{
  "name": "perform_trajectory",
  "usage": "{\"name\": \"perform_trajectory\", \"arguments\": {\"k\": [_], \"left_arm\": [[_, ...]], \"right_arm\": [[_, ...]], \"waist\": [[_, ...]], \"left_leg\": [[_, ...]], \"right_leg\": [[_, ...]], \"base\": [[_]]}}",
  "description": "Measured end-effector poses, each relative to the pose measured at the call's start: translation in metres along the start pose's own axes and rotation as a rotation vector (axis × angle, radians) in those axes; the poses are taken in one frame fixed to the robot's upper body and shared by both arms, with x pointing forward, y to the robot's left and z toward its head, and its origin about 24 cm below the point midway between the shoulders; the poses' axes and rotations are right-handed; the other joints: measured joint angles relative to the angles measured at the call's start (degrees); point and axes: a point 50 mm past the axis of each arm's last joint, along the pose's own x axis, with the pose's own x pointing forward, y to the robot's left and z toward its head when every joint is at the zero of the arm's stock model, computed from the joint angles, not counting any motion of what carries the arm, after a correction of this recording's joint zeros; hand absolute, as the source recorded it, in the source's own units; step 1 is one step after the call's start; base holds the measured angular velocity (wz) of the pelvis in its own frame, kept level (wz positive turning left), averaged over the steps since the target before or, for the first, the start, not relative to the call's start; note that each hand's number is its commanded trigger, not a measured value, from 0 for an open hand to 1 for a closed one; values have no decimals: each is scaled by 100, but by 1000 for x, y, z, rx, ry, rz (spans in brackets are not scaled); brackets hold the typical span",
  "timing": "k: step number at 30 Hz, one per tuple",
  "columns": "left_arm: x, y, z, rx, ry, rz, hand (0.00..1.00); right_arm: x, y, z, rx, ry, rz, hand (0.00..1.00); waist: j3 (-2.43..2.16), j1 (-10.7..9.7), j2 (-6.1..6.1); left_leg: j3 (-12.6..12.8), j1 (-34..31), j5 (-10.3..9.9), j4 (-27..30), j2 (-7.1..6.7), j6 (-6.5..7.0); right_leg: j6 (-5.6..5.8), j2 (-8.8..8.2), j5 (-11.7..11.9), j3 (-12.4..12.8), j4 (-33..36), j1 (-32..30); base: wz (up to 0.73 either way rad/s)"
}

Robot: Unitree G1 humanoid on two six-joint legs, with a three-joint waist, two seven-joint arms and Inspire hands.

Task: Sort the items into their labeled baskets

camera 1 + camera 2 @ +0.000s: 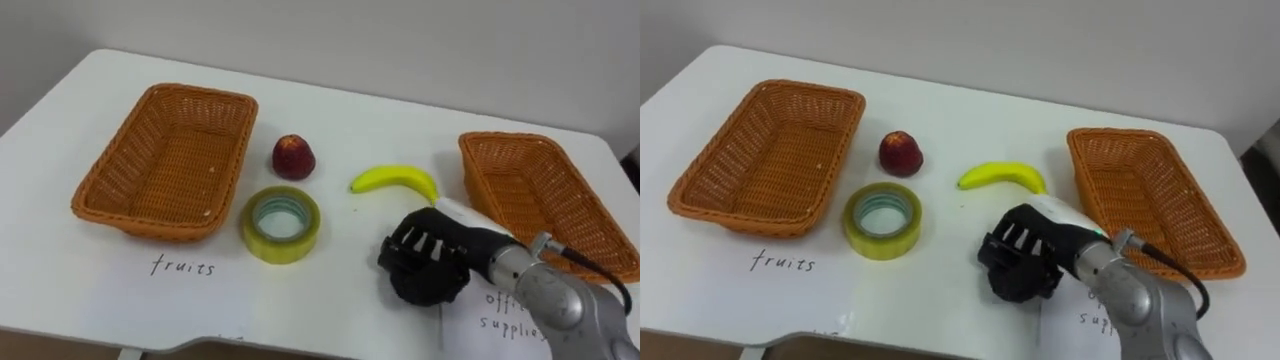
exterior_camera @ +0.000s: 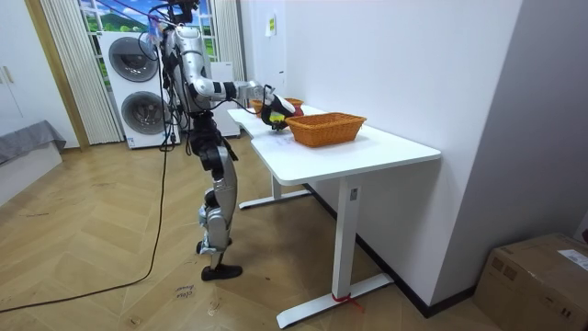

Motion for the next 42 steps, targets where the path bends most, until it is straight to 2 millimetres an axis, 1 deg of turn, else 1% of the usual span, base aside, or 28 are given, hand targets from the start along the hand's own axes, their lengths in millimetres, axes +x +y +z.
{"name": "perform_trajectory", "arguments": {"k": [3, 6, 10, 13, 15, 18, 22, 24, 28, 32, 36, 39, 42], "left_arm": [[-1, -3, -3, -3, -6, 3, 0], [-2, -6, -4, -4, -13, 15, 0], [-3, -10, -6, -10, -5, 18, 0], [-3, -15, -9, -15, 11, 1, 0], [-5, -19, -12, -30, 29, -9, 0], [-5, -19, -13, -61, 37, -6, 0], [-5, -20, -16, -63, 47, -10, 0], [-5, -21, -18, -63, 54, -16, 0], [-5, -22, -18, -63, 57, -31, 0], [-7, -25, -21, -62, 63, -41, 0], [-9, -28, -26, -61, 75, -56, 0], [-9, -28, -25, -62, 73, -73, 0], [-9, -26, -23, -65, 63, -75, 0]], "right_arm": [[-7, -14, 7, 6, -65, -96, 100], [-8, -19, 12, 16, -112, -153, 100], [-11, -24, 16, 21, -140, -204, 100], [-16, -33, 12, 40, -136, -286, 100], [-19, -40, 8, 45, -121, -349, 100], [-22, -45, 5, 55, -113, -422, 100], [-25, -51, 2, 95, -117, -489, 100], [-27, -54, 1, 125, -123, -526, 100], [-29, -57, -4, 164, -130, -565, 100], [-28, -59, -18, 199, -88, -611, 100], [-27, -61, -24, 206, -65, -656, 100], [-25, -62, -27, 210, -53, -667, 100], [-28, -65, -31, 212, -38, -682, 100]], "waist": [[-3, -45, 0], [-11, -116, -12], [-19, -147, -2], [-32, -143, 9], [-27, -146, 30], [-24, -145, 41], [-23, -147, 43], [-31, -159, 27], [-31, -160, 9], [-16, -191, -31], [-12, -280, -38], [-2, -321, -56], [14, -322, -86]], "left_leg": [[57, 0, 3, -5, 6, 2], [58, -3, 3, -14, 7, 2], [65, -3, 4, -42, 9, 2], [63, 33, 4, -41, 10, 2], [58, 81, 4, -39, 11, 2], [63, 97, 4, -38, 13, 2], [71, 157, 4, -30, 8, 2], [70, 202, 3, -39, 7, 3], [70, 211, 3, -36, 7, 3], [68, 192, 3, -44, 7, 3], [90, 191, 3, -77, 7, 3], [100, 184, 3, -77, 4, 3], [101, 174, 3, -79, 3, 3]], "right_leg": [[2, 1, 1, 20, 10, -52], [2, 2, 1, 20, 5, -82], [2, 7, 1, 24, 3, -67], [2, 6, 1, 13, -14, -19], [3, 2, 1, 9, -10, 30], [6, 0, -3, 37, 7, 34], [6, 10, -4, 83, 9, 52], [13, 10, -11, 86, 11, 91], [13, 10, -11, 94, 18, 96], [14, 9, -11, 92, 14, 98], [16, 10, -13, 106, 12, 87], [19, 11, -15, 123, 1, 77], [21, 16, -16, 124, -34, 77]], "base": [[-9], [0], [0], [0], [0], [0], [-2], [0], [0], [0], [-1], [-2], [0]]}}
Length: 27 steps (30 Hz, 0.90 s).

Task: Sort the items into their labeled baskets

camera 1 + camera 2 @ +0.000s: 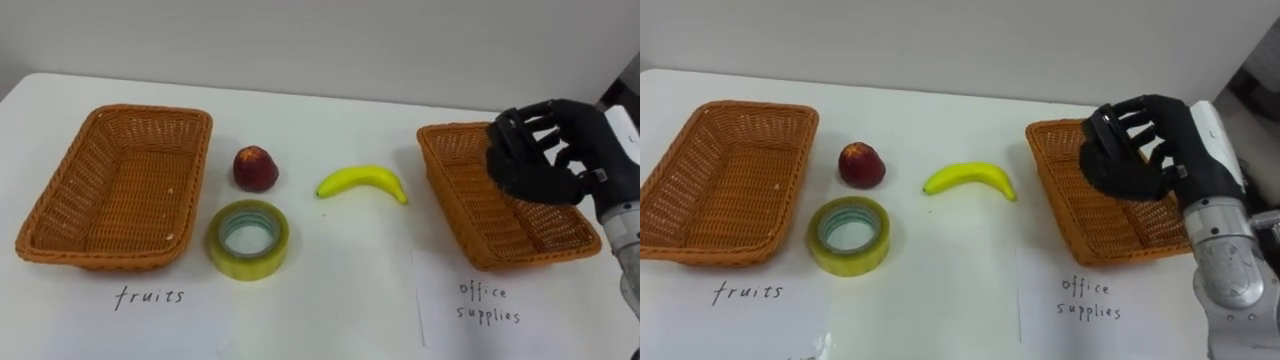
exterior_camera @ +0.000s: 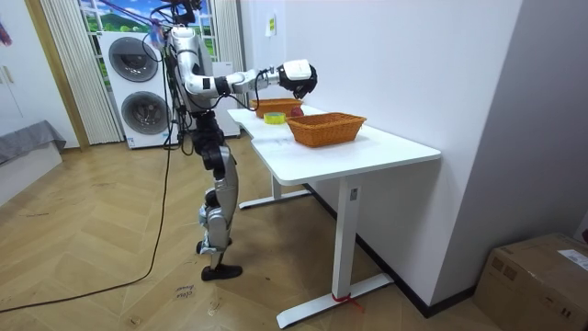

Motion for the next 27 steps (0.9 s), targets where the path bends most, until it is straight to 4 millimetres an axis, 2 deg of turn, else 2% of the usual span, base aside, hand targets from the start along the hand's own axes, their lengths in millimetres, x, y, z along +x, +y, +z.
{"name": "perform_trajectory", "arguments": {"k": [14, 20, 24, 25, 26, 27], "left_arm": [[0, 0, 0, 0, 2, -1, 0], [1, -1, 1, -2, -1, -5, 0], [1, -1, 2, -21, -3, -7, 0], [1, -1, 2, -22, -3, -7, 0], [1, -1, 2, -22, -3, -7, 0], [1, -1, 2, -22, -3, -7, 0]], "right_arm": [[-2, 7, -21, -1, 93, 35, 100], [-2, 10, -21, 1, 93, 52, 100], [-3, 13, -28, 3, 125, 68, 98], [-3, 13, -28, 3, 126, 69, 89], [-3, 13, -28, 3, 126, 70, 56], [-3, 13, -28, 3, 126, 72, 38]], "waist": [[41, 9, -55], [43, 22, -51], [44, 29, -45], [46, 28, -40], [44, 27, -27], [40, 27, -26]], "left_leg": [[-3, 35, 0, -9, -3, 1], [-2, 32, 0, -10, -4, 0], [-8, 32, 0, -12, -4, 0], [-8, 32, 0, -12, -4, 0], [-8, 31, 0, -12, -4, 0], [-7, 31, 0, -12, -4, 0]], "right_leg": [[2, 0, -1, -19, -19, 18], [2, 3, -1, -37, -28, 18], [2, -1, -1, -65, -23, 18], [2, -1, -1, -65, -21, 18], [3, -1, -1, -63, -20, 16], [2, -2, -1, -62, -20, 16]], "base": [[0], [0], [0], [0], [0], [0]]}}
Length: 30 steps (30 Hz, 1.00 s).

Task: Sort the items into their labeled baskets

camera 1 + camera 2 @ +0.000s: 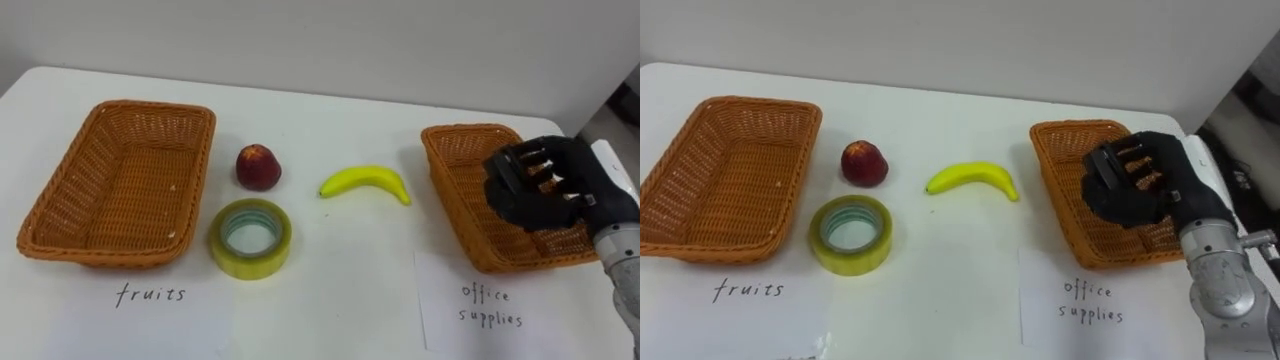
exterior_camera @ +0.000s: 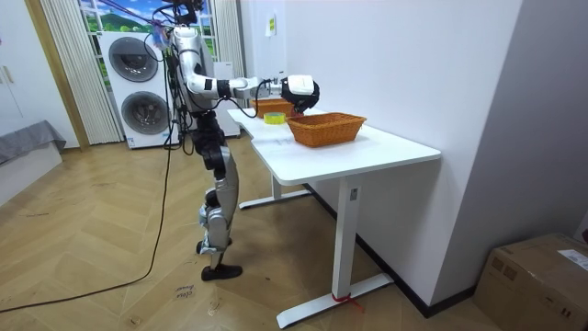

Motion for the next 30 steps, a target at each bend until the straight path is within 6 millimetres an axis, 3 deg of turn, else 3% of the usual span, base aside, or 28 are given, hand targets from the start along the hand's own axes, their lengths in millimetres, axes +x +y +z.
{"name": "perform_trajectory", "arguments": {"k": [1, 30], "left_arm": [[0, 0, 0, 0, -1, 0, 0], [-1, 5, 6, -38, -32, 22, 0]], "right_arm": [[0, 0, 0, 0, 0, 6, 0], [-1, 5, -12, 6, 58, 51, 0]], "waist": [[-3, -1, 6], [-23, 10, -38]], "left_leg": [[0, 0, 0, 0, 0, 0], [7, 28, 0, 0, 2, 0]], "right_leg": [[0, 0, 0, 0, 0, -1], [0, -1, 0, 6, 16, 16]], "base": [[0], [0]]}}
